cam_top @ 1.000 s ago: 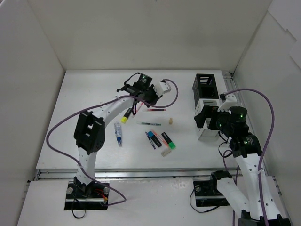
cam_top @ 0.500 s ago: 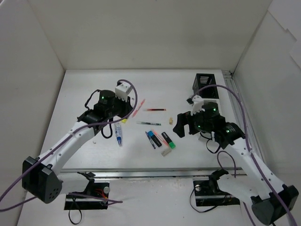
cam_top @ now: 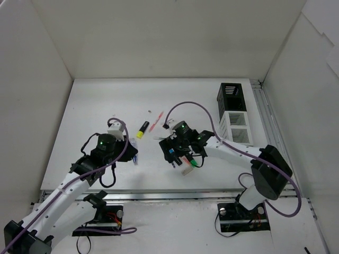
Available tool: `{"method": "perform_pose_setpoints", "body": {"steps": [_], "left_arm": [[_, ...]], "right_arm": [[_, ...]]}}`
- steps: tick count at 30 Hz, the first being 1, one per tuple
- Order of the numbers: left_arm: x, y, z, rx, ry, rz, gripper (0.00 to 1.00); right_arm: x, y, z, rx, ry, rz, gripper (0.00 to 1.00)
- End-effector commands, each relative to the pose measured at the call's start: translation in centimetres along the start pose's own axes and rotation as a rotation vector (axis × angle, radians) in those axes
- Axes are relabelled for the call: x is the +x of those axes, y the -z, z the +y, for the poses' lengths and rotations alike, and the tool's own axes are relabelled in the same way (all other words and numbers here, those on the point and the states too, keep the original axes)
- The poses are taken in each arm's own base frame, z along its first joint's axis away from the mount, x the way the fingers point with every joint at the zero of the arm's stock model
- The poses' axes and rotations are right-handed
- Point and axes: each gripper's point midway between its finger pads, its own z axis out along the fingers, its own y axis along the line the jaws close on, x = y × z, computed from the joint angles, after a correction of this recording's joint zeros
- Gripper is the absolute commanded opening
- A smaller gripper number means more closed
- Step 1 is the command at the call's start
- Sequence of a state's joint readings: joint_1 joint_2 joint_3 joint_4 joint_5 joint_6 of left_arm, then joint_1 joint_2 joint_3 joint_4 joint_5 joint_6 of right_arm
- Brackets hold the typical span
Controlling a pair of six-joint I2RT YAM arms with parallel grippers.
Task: Sort the stationery into containers
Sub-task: Pick up the pen from the center of the board.
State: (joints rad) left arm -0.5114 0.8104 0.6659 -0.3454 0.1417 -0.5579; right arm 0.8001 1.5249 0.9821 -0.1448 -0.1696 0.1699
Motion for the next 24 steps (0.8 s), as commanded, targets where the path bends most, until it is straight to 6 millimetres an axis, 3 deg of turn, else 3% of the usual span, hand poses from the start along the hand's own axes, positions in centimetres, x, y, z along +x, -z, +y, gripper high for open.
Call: {"method": "perform_pose_setpoints", "body": {"steps": [1,9,14,17,24], "left_arm": [[-0.1,0.7,0.0,-0.016,0.080,-0.031,0.00],[0.5,1.0,0.8,-0.041,0.059,-0.026,0.00],[0.7,1.2,0.9,-0.041,0.055,-0.026,0.00],[0.7,1.6,1.2,-0.051,0.050,-0.035,0.00],[1.0,2.0,1.5,-0.060,0.052,-0.042,0.00]], "right_arm": [[-4.5,-0.8,2.0,0.014,0.002,-0.157,0.97],[-3.7,-3.6,3.5,0.022,-0.009,-0.137,0.87],[-2.5,-4.9,3.1,0.052,-0.011,-0.101,0.79],[-2.0,-5.5,2.7,0.069,-0.017,-0.085,0.67],[-1.5,-6.3,2.8,0.071,-0.019,-0.065,0.58]]}}
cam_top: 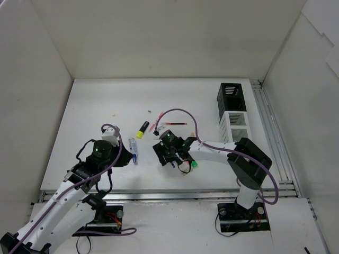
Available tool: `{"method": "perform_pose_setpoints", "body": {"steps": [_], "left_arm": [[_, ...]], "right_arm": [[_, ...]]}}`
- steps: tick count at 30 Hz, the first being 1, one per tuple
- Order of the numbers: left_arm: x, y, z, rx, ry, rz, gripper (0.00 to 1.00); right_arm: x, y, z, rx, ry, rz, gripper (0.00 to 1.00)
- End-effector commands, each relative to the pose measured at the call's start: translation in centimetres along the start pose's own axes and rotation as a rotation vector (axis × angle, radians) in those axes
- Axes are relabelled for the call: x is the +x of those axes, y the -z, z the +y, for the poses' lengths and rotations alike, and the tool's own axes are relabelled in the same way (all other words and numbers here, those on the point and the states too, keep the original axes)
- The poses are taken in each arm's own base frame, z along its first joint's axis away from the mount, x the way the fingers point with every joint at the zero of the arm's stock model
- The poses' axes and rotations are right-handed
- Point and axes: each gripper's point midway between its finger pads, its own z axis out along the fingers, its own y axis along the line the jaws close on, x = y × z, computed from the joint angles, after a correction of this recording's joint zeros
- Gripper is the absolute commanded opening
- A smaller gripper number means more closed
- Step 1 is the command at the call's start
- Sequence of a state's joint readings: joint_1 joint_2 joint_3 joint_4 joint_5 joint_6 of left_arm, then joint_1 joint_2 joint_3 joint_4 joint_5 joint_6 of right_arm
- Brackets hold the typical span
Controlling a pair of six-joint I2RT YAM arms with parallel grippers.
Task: Sort the stationery into containers
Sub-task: Pick up the pen from the center of the board.
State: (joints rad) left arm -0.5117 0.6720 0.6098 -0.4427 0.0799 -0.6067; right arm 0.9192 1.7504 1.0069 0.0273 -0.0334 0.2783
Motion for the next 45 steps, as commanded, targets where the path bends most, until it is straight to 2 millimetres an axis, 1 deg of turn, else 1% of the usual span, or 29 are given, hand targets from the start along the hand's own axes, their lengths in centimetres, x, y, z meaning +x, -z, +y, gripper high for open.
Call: {"method": "perform_pose_setpoints", "body": {"steps": [1,2,4,6,8,13,14,15,16,18,19,21,24,27,28,30,31,33,34,36,37,38,39,40,41,42,43,44,45], "left_arm": [[-0.6,0.1,-0.1,-0.006,0.003,-0.024,0.00],[-0.5,0.0,-0.1,-0.009,0.003,-0.020,0.00],[-0.6,0.0,0.0,-0.013,0.003,-0.022,0.00],[-0.5,-0.1,0.0,-0.012,0.000,-0.018,0.00],[-0.5,-0.1,-0.1,-0.009,-0.001,-0.018,0.00],[-0.5,-0.1,-0.2,-0.004,-0.004,-0.013,0.00],[-0.5,-0.1,-0.2,-0.003,-0.003,-0.014,0.00],[-0.5,0.0,-0.3,0.003,-0.004,-0.015,0.00],[-0.6,0.0,-0.4,0.008,-0.004,-0.015,0.00],[-0.5,0.1,-0.6,0.018,-0.003,-0.014,0.00],[-0.5,0.1,-0.7,0.023,-0.004,-0.013,0.00],[-0.5,0.2,-0.8,0.031,-0.003,-0.014,0.00],[-0.6,0.3,-1.0,0.037,-0.005,-0.010,0.00],[-0.8,0.3,-1.2,0.046,-0.011,-0.010,0.00],[-1.1,0.4,-1.4,0.051,-0.013,-0.015,0.00],[-1.5,0.6,-1.8,0.062,-0.020,-0.017,0.00],[-1.6,0.7,-1.9,0.068,-0.024,-0.017,0.00],[-2.0,1.0,-2.4,0.090,-0.027,-0.031,0.00],[-2.2,1.1,-2.7,0.102,-0.030,-0.037,0.00],[-2.7,1.4,-4.0,0.167,-0.047,-0.048,0.00],[-3.1,1.6,-4.6,0.194,-0.065,-0.053,0.00],[-3.3,1.5,-5.1,0.212,-0.071,-0.048,0.00],[-3.7,1.8,-5.8,0.249,-0.077,-0.044,0.00],[-4.0,2.0,-6.5,0.279,-0.100,-0.046,0.00],[-4.0,1.7,-6.6,0.291,-0.108,-0.033,0.00],[-3.9,2.1,-7.9,0.363,-0.128,-0.010,0.00],[-3.9,2.3,-8.5,0.407,-0.146,-0.003,0.00],[-3.9,1.9,-9.0,0.446,-0.173,0.010,0.00],[-3.6,2.6,-10.4,0.534,-0.193,0.039,0.00]], "right_arm": [[-2.7,0.1,0.4,0.023,-0.009,-0.080,0.57],[-2.7,0.1,-0.1,0.042,-0.013,-0.083,0.55],[-2.2,-0.1,-0.2,0.052,-0.008,-0.072,0.51],[-2.0,-0.2,-0.4,0.056,-0.006,-0.068,0.45],[-1.8,-0.5,-0.5,0.061,0.007,-0.060,0.42],[-1.2,-1.2,0.1,0.026,0.056,-0.030,0.29],[-1.2,-1.3,0.7,-0.008,0.071,-0.022,0.28],[-1.1,-1.4,0.6,-0.008,0.076,-0.021,0.26],[-0.9,-1.5,0.8,-0.010,0.089,-0.015,0.21],[-0.7,-1.7,0.6,0.007,0.105,-0.013,0.17],[-0.8,-1.8,0.4,0.011,0.110,-0.012,0.13],[-0.7,-1.9,0.5,0.011,0.133,-0.010,0.10],[-1.0,-1.9,0.5,0.009,0.164,-0.019,0.01],[-2.1,-1.3,0.9,-0.014,0.205,-0.064,0.00],[-3.0,-0.8,1.1,-0.024,0.214,-0.097,0.00],[-3.8,-0.1,1.4,-0.040,0.248,-0.134,0.00],[-5.0,0.8,1.5,-0.044,0.255,-0.177,0.00],[-6.3,2.0,1.6,-0.039,0.306,-0.230,0.00],[-7.9,3.7,1.9,-0.044,0.324,-0.292,0.00],[-9.7,5.7,1.7,-0.028,0.407,-0.371,0.00],[-11.6,7.8,1.3,0.009,0.467,-0.457,0.00],[-12.1,8.7,1.0,0.031,0.514,-0.487,0.00],[-13.4,9.9,0.8,0.057,0.546,-0.547,0.00],[-14.1,11.3,-0.2,0.112,0.625,-0.588,0.00],[-14.6,12.0,-0.5,0.131,0.673,-0.614,0.00],[-15.4,13.5,-0.4,0.140,0.724,-0.669,0.00],[-15.8,14.1,-1.0,0.167,0.847,-0.685,0.00],[-15.4,14.0,-1.0,0.155,0.915,-0.693,0.00],[-15.4,14.8,-1.2,0.157,0.972,-0.706,0.00]]}}
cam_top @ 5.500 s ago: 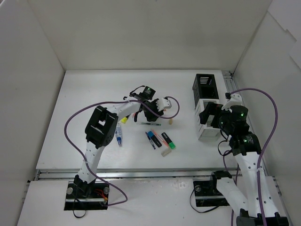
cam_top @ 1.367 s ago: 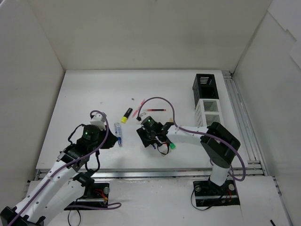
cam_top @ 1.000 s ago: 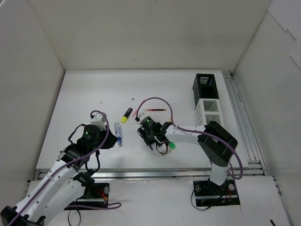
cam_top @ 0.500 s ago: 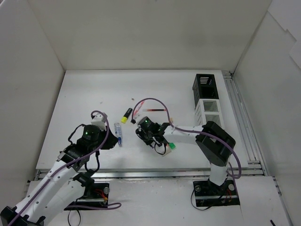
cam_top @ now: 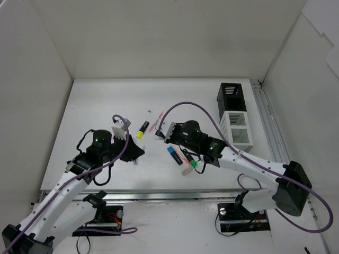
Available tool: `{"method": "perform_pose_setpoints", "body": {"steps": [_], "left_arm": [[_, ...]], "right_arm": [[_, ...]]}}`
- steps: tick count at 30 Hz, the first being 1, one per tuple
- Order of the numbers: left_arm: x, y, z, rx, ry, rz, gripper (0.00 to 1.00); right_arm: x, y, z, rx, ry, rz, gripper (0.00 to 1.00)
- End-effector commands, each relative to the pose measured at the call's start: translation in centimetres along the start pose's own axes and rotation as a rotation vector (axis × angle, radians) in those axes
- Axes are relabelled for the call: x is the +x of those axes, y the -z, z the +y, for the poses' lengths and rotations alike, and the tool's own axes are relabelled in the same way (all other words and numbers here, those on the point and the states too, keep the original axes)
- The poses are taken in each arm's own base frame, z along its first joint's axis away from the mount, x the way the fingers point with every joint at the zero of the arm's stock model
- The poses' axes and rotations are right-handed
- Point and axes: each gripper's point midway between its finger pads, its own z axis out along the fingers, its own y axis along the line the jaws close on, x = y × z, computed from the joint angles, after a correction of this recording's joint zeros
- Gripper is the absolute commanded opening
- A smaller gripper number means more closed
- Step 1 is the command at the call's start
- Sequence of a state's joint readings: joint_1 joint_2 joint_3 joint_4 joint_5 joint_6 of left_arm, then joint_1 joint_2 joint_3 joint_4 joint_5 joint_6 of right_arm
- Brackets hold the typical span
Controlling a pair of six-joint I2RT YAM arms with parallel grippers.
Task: Sort the stationery into containers
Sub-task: Pick up the pen from the center of the board, then close the pen cap on the pen.
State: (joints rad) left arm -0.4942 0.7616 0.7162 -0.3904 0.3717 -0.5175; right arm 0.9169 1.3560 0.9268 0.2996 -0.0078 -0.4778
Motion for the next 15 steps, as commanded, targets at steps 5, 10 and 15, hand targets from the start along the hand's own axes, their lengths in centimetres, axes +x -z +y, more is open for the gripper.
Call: {"method": "perform_pose_setpoints", "body": {"steps": [5,10,15], "left_arm": [[-2.6,-0.7,-6.3,0.368,-0.131,0.036,0.00],[-2.6,-0.7,-7.3,0.446,-0.158,0.096,0.00],[-1.6,-1.3,-8.4,0.554,-0.114,0.192,0.00]], "right_arm": [[-2.3,3.0,-3.5,-0.087,0.466,-0.099,0.00],[-4.7,6.3,-3.8,-0.201,0.678,-0.200,0.00],[-4.0,7.9,-1.4,-0.419,0.906,-0.228,0.00]]}}
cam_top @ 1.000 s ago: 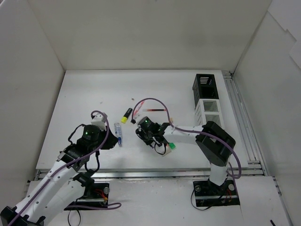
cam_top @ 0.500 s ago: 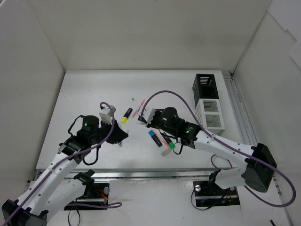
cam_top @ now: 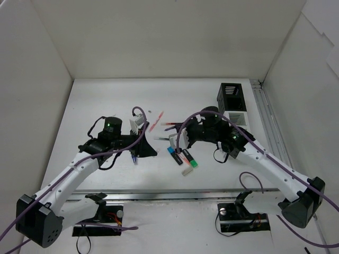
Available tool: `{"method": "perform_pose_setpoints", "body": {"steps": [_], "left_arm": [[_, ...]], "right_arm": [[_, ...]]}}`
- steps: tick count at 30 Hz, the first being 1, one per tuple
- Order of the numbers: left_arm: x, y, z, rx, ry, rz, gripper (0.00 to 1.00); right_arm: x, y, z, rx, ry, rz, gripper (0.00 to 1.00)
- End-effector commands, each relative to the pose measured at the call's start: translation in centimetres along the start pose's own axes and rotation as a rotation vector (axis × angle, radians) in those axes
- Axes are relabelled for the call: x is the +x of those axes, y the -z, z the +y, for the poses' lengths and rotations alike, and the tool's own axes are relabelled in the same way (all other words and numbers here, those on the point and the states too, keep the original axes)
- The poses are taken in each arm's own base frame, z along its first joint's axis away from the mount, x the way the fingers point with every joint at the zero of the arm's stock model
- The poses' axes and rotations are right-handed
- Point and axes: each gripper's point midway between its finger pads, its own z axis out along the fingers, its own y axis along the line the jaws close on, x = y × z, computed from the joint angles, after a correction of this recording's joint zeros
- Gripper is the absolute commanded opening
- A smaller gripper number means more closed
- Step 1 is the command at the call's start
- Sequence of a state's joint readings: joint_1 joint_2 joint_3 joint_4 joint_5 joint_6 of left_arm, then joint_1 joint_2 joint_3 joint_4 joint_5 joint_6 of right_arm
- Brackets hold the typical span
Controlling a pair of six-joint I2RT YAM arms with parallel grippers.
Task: Sort the stationery into containers
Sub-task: Close the pen cap on the pen.
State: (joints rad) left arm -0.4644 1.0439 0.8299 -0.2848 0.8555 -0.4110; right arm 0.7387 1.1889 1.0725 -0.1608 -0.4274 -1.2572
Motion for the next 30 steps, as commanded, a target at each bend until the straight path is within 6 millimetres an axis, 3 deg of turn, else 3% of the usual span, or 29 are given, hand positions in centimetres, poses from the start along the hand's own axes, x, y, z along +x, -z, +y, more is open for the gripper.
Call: {"method": "perform_pose_setpoints", "body": {"steps": [1,3,9,17,30], "left_arm": [[-1.8,-0.1,-2.5,0.151,-0.064,-0.009,0.00],[-1.3,-0.3,-2.4,0.167,-0.041,0.008,0.00],[-1.1,0.1,-3.2,0.196,-0.061,0.000,0.00],[-1.1,0.4,-3.3,0.182,-0.055,0.002,0.00],[0.0,-0.7,-2.9,0.190,-0.019,0.058,0.00]], "right_arm": [[-2.9,1.2,0.9,-0.133,0.258,-0.139,0.00],[-2.4,1.1,2.1,-0.191,0.274,-0.128,0.00],[-1.3,0.8,3.4,-0.249,0.331,-0.095,0.00],[-2.0,0.6,5.0,-0.319,0.364,-0.139,0.00],[-2.9,-0.3,4.6,-0.325,0.390,-0.180,0.00]]}}
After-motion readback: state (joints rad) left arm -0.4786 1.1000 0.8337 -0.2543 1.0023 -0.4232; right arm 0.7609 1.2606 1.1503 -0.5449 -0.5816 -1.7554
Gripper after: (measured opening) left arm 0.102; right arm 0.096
